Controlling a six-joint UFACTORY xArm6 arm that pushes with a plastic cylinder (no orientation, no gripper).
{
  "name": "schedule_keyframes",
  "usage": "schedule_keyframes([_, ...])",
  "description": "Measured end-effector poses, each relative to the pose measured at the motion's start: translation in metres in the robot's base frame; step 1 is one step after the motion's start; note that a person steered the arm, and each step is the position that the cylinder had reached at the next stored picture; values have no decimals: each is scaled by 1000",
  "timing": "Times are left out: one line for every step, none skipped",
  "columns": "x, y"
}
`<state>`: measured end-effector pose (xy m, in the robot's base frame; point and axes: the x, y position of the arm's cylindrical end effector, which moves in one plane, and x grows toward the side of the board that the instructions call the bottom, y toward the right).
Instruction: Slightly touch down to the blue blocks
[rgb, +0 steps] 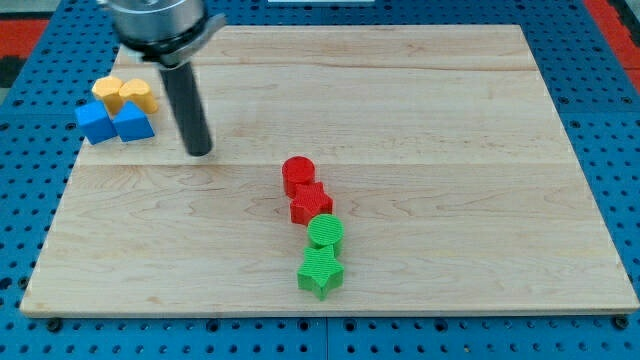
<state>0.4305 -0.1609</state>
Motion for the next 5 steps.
schedule_keyframes([35, -47])
schedule_keyframes([38, -132])
schedule_keyframes([37, -144])
schedule_keyframes([10, -144])
schedule_keyframes([-5, -143])
